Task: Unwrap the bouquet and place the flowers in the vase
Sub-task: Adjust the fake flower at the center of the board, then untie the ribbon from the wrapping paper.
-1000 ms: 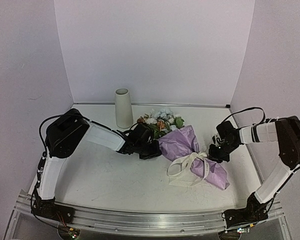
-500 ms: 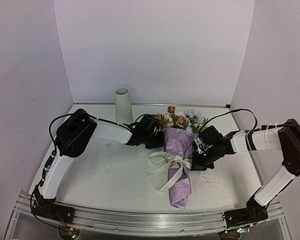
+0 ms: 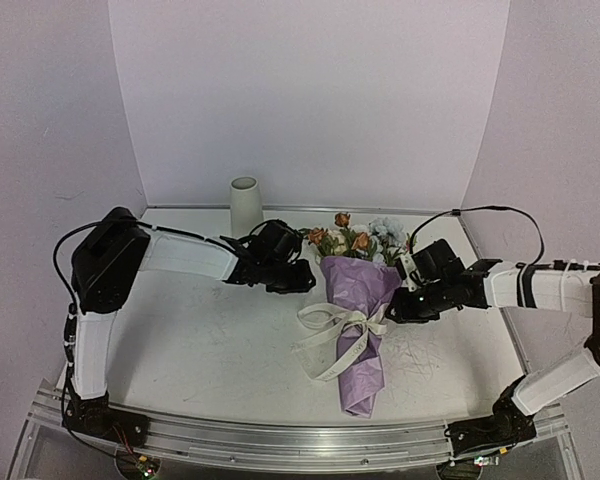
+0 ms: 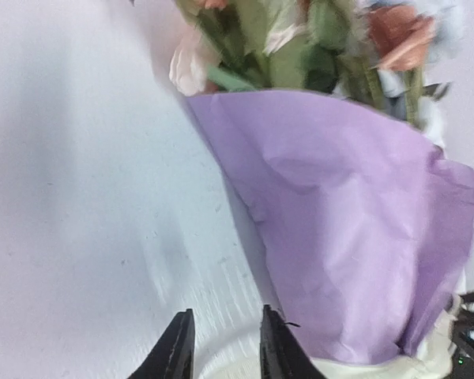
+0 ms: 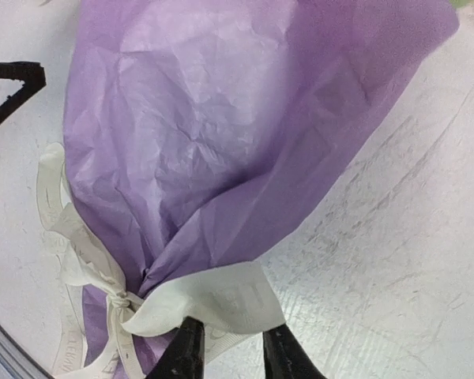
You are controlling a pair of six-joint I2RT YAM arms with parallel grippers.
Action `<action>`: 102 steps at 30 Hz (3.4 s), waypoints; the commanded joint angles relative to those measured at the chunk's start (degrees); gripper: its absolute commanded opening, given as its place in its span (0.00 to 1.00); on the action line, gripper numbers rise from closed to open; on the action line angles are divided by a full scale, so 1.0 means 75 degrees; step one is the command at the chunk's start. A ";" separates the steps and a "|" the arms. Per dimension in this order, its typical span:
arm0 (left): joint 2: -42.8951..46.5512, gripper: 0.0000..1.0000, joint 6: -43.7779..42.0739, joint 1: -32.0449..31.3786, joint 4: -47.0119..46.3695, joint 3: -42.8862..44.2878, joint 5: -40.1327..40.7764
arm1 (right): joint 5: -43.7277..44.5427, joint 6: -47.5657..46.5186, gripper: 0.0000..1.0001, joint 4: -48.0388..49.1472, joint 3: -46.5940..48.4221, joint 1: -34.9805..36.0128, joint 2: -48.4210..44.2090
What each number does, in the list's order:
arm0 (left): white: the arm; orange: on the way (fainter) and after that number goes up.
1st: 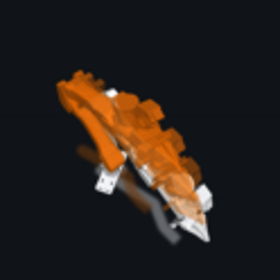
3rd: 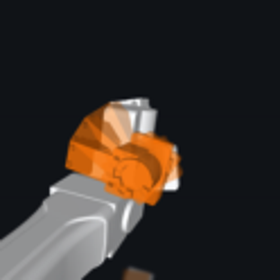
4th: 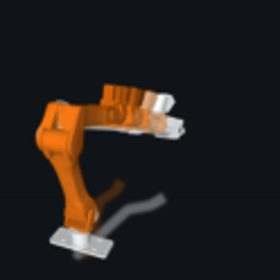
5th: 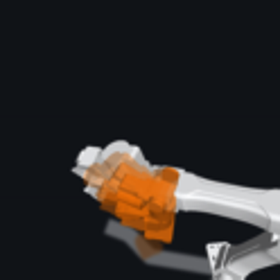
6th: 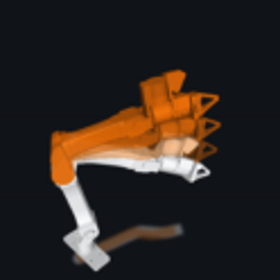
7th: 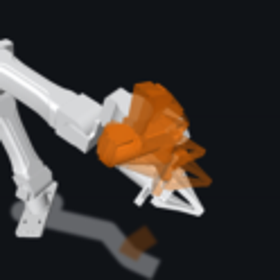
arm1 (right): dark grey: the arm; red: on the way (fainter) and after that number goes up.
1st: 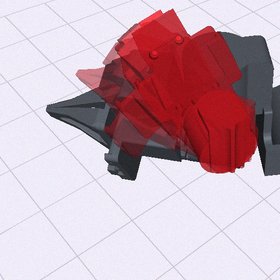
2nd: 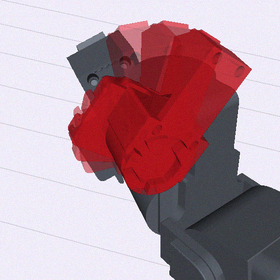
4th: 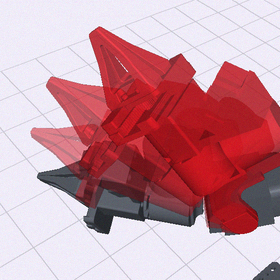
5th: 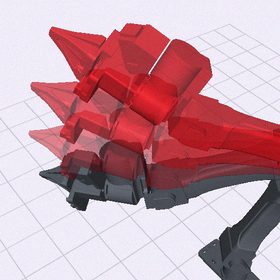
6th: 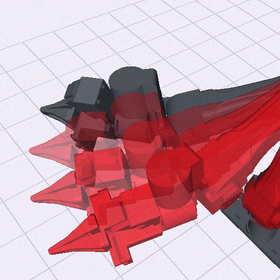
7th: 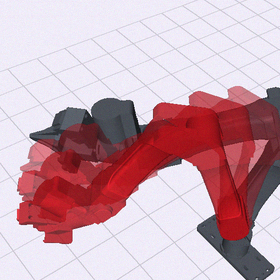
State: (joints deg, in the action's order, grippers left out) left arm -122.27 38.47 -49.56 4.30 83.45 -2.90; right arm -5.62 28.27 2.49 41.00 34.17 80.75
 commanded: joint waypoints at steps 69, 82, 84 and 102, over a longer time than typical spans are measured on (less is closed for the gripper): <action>0.0344 0.57 -0.2651 -0.1829 0.1107 -0.0428 0.1622 | 0.0353 0.2113 0.03 -0.0751 0.0843 0.2276 0.0065; 0.0071 0.59 -0.2933 -0.1829 0.1396 -0.0370 0.1090 | 0.0541 0.1911 0.10 -0.0890 0.0889 0.2276 0.0083; 0.0094 0.59 -0.3039 -0.1829 0.1416 -0.0398 0.0925 | 0.0585 0.1908 0.10 -0.0903 0.0864 0.2275 0.0096; 0.0379 0.00 -0.2625 -0.1829 0.2789 0.0158 0.2991 | 0.1358 0.1719 0.19 -0.1340 0.0907 0.2263 0.0113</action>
State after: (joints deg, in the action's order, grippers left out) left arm -123.65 16.96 -63.37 21.79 84.25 16.66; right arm 1.04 41.76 -3.47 46.52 50.94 82.78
